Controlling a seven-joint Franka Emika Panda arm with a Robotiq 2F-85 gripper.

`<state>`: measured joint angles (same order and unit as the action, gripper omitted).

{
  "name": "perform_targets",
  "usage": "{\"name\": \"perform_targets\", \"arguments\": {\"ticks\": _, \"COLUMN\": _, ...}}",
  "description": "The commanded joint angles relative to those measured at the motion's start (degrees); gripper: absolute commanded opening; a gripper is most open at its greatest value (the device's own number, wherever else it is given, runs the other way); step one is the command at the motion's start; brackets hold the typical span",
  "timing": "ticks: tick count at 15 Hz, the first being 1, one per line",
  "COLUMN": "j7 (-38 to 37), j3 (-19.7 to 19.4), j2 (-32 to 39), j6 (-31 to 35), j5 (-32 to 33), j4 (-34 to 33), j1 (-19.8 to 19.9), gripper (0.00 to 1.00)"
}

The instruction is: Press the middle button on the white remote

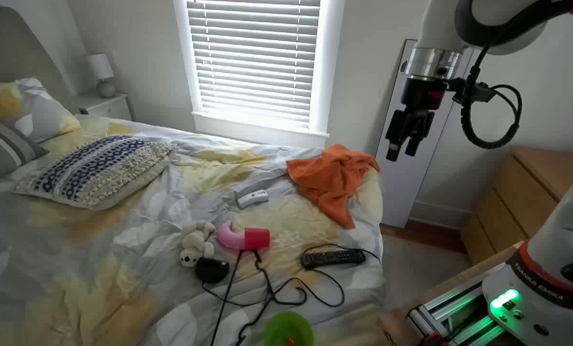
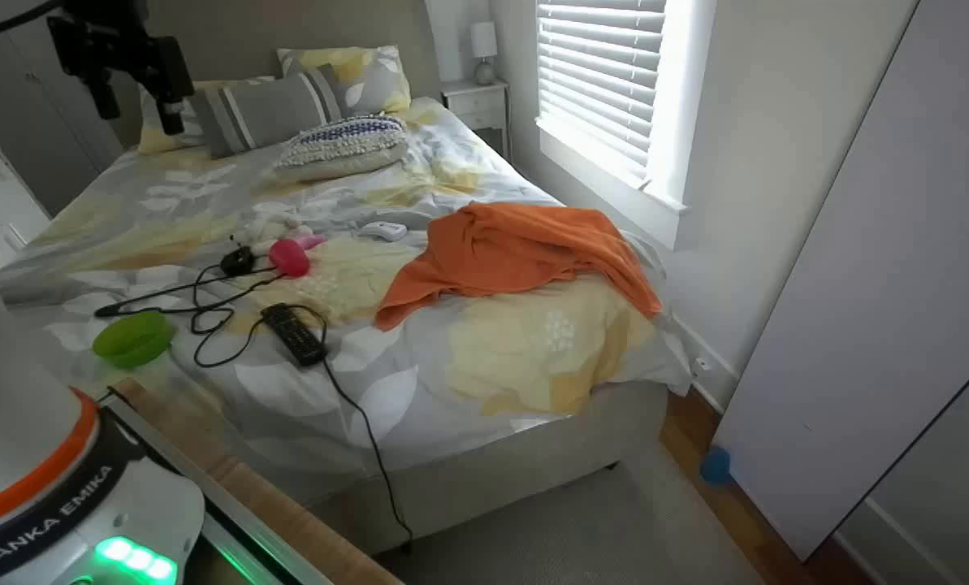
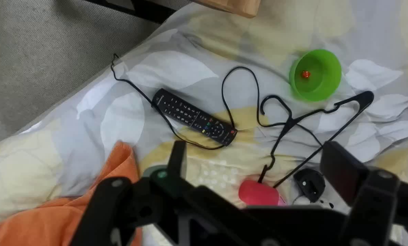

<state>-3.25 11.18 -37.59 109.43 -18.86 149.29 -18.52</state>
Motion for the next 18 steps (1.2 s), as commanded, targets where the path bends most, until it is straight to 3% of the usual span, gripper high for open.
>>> {"name": "perform_targets", "arguments": {"ticks": 1, "j7": 0.3, "j3": 0.6, "j2": 0.0, "j6": -0.2, "j5": -0.3, "j4": -0.1, "j1": 0.7, "gripper": 1.00}}
{"name": "perform_targets", "arguments": {"ticks": 5, "j7": 0.4, "j3": 0.4, "j2": 0.8, "j6": -0.8, "j5": 0.5, "j4": -0.9, "j1": 1.1, "gripper": 1.00}}
{"name": "perform_targets", "arguments": {"ticks": 9, "j7": 6.4, "j3": -0.3, "j2": 9.2, "j6": 0.3, "j5": 7.7, "j4": -8.5, "j1": 3.4, "gripper": 1.00}}
{"name": "perform_targets", "arguments": {"ticks": 13, "j7": 13.0, "j3": -0.4, "j2": 20.0, "j6": 2.2, "j5": 12.6, "j4": -18.9, "j1": 4.0, "gripper": 1.00}}
{"name": "perform_targets", "arguments": {"ticks": 18, "j7": 15.9, "j3": 2.3, "j2": 35.8, "j6": 4.1, "j5": 17.1, "j4": -34.4, "j1": 3.2, "gripper": 1.00}}
